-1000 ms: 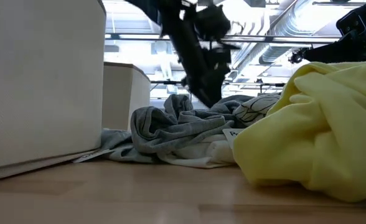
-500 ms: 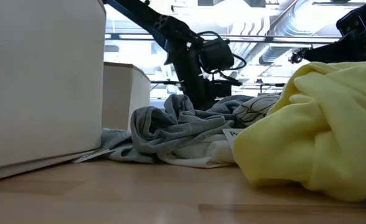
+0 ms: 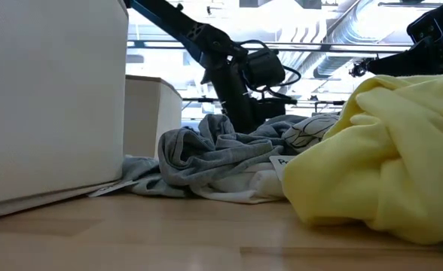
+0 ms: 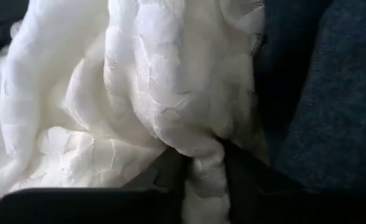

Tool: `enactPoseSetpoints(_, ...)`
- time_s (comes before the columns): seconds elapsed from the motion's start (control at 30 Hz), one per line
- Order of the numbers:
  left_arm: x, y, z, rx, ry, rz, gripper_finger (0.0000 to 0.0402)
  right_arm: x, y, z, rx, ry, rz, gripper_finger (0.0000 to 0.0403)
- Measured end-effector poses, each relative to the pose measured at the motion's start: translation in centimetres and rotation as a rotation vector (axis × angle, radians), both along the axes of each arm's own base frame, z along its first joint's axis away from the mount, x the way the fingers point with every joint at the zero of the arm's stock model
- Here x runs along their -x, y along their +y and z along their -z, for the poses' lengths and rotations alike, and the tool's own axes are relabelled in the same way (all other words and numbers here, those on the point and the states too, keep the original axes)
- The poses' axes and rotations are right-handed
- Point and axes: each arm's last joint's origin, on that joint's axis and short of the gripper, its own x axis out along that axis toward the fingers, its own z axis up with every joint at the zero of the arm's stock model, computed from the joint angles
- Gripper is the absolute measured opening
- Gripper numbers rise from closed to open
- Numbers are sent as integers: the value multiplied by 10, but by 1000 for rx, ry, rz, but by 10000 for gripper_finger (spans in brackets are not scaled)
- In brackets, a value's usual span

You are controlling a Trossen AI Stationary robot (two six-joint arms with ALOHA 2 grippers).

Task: Sort clothes
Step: Put the white shirt into the top laundry organizer

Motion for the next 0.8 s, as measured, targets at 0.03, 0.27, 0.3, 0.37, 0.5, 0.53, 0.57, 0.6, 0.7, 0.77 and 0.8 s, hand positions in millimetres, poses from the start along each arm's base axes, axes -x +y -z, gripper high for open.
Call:
enactPoseSetpoints(0.03,-1,1,0,-2,-12,-2,55,0,0,0,0,0,0,0)
enactPoseSetpoints(0.27,-2,1,-18,-73,25,8,6,0,0,0,0,0,0,0)
enactPoseSetpoints(0.3,-1,-1,-26,-90,38,13,6,0,0,0,0,0,0,0)
enactPoseSetpoints(0.37,-2,-6,-47,-135,46,29,5,0,0,0,0,0,0,0)
enactPoseSetpoints(0.5,2,-19,-105,-215,-13,45,5,0,0,0,0,0,0,0)
enactPoseSetpoints(0.53,3,-23,-117,-224,-27,53,4,0,0,0,0,0,0,0)
enactPoseSetpoints(0.57,5,-26,-129,-231,-45,62,4,0,0,0,0,0,0,0)
enactPoseSetpoints(0.6,8,-29,-140,-237,-60,71,4,0,0,0,0,0,0,0)
enactPoseSetpoints(0.7,18,-38,-174,-270,-125,101,4,0,0,0,0,0,0,0)
enactPoseSetpoints(0.77,29,-42,-199,-318,-172,108,4,0,0,0,0,0,0,0)
enactPoseSetpoints(0.8,34,-44,-212,-353,-195,107,4,0,0,0,0,0,0,0)
